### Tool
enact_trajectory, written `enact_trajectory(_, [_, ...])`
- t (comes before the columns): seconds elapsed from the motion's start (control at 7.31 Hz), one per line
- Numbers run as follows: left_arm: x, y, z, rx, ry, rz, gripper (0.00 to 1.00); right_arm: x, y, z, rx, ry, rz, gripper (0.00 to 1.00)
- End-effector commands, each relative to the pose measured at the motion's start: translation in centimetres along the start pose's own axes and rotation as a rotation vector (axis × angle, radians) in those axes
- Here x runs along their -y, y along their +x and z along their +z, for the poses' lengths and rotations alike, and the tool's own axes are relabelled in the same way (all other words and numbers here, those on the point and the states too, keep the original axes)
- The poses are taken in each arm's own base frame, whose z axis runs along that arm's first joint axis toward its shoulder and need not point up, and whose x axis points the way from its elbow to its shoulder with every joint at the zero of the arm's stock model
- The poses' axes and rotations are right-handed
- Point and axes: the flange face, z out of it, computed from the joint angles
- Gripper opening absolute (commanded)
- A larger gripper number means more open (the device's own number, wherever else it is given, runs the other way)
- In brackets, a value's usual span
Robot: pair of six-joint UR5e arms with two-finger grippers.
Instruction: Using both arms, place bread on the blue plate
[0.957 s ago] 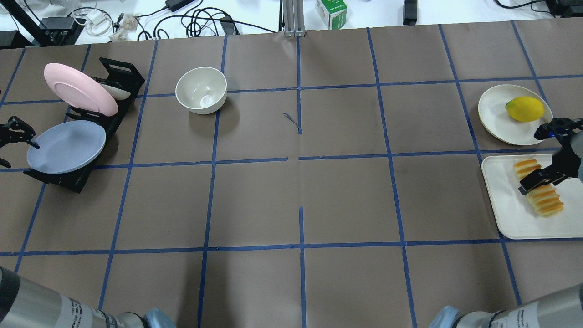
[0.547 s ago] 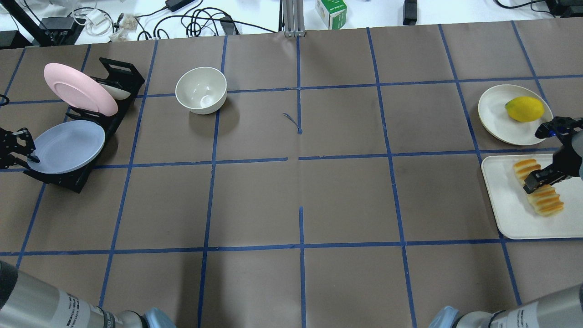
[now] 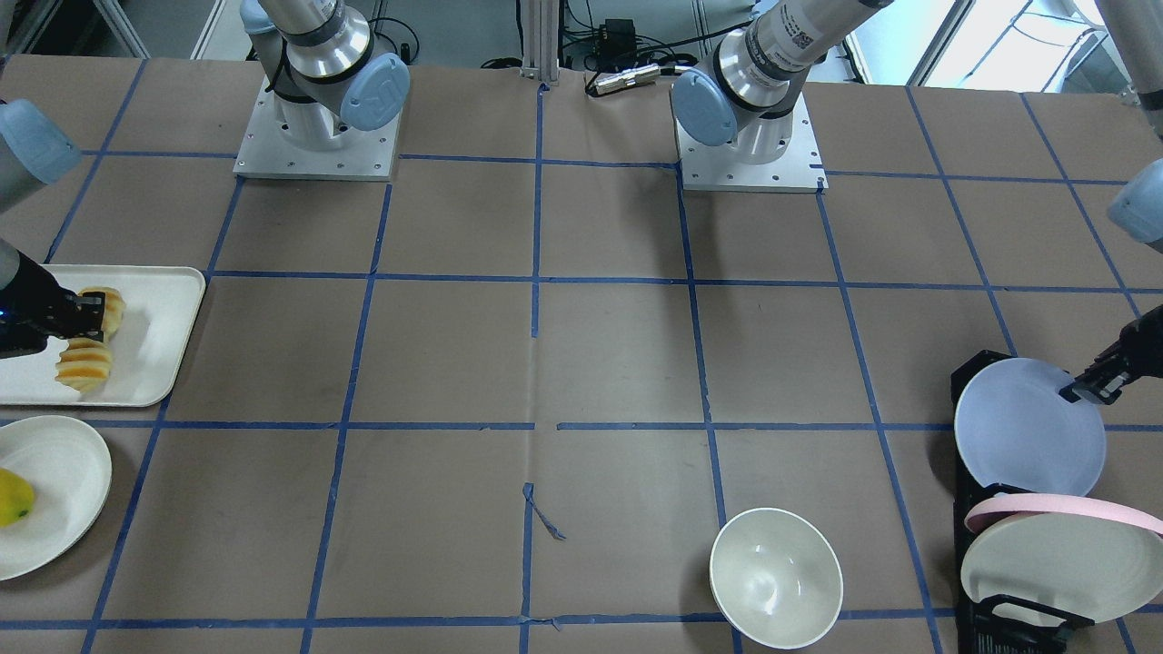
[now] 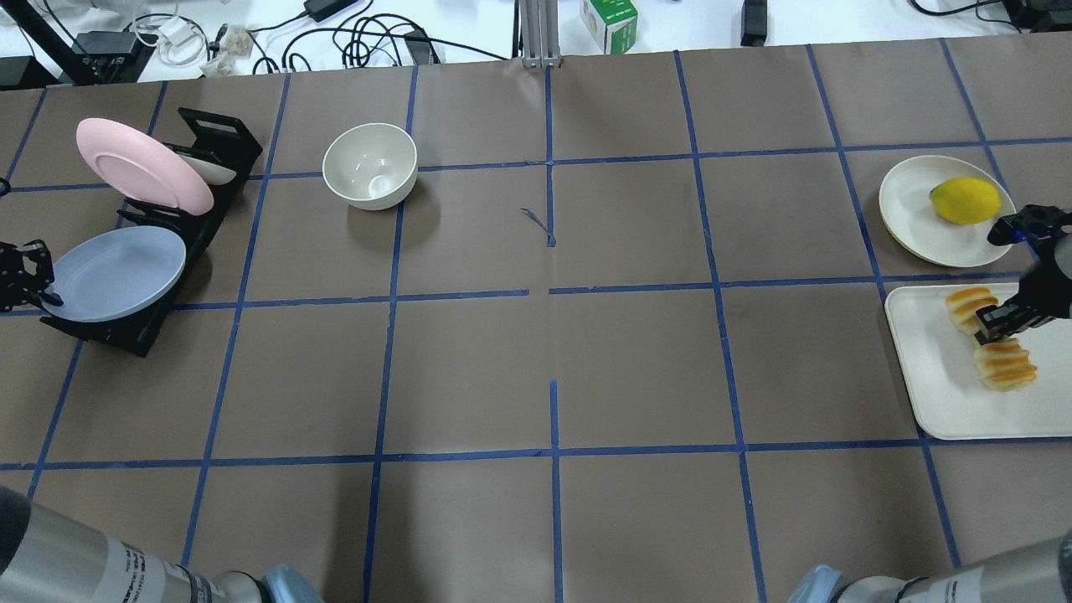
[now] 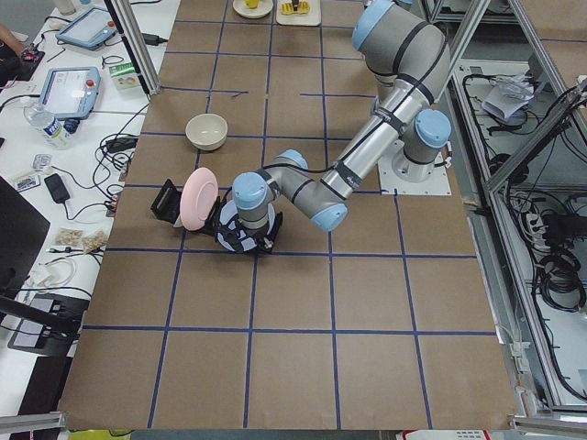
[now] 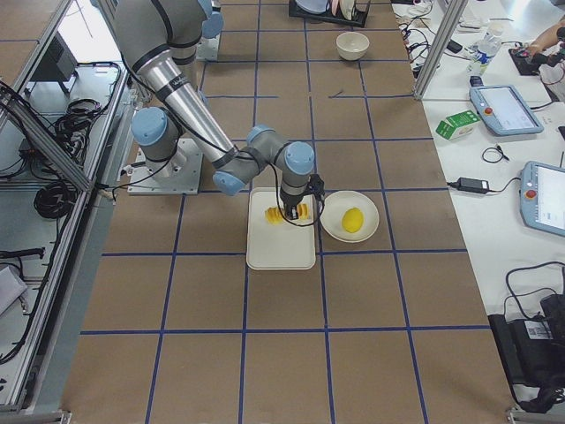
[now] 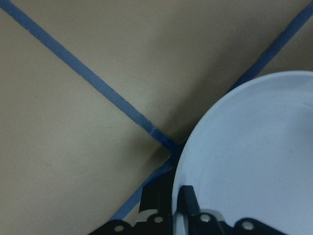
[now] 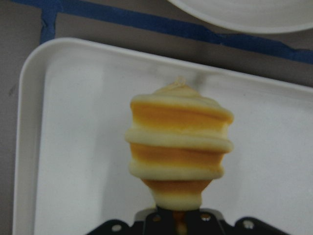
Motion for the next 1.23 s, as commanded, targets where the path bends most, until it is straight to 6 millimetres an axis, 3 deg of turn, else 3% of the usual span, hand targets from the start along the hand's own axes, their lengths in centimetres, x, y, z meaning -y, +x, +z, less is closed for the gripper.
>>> enact_trajectory(0.0, [-1.2, 0.2, -3.1, 0.001, 0.002, 0.006, 0.0, 0.4, -2.7, -3.2, -0.014, 0.01, 0.04, 0.0])
enact_trajectory(0.27, [-3.1, 1.0, -6.9, 0.002, -0.003, 0.013, 0.0, 0.9, -4.5, -4.9, -0.029, 0.023, 0.053, 0.0])
enact_trajectory(0.41, [-3.4, 1.0, -7.1, 0.003, -0.012, 0.016, 0.0, 1.0, -6.0, -6.0, -0.029, 0.026, 0.082, 0.0])
enact_trajectory(0.68, [-1.8, 0.7, -5.3, 0.001, 0.032, 0.009, 0.0, 1.6, -8.3, -7.2, -0.036, 0.031, 0.083, 0.0])
enact_trajectory(0.82, [-0.4, 0.7, -4.7, 0.005, 0.115, 0.011, 0.37, 1.7, -8.5, -8.0, -0.036, 0.031, 0.092, 0.0])
enact_trajectory(1.09, [0.6, 0.3, -0.9, 0.001, 0.068, 0.006, 0.38, 2.5, -7.7, -10.3, 0.001, -0.007, 0.108, 0.0])
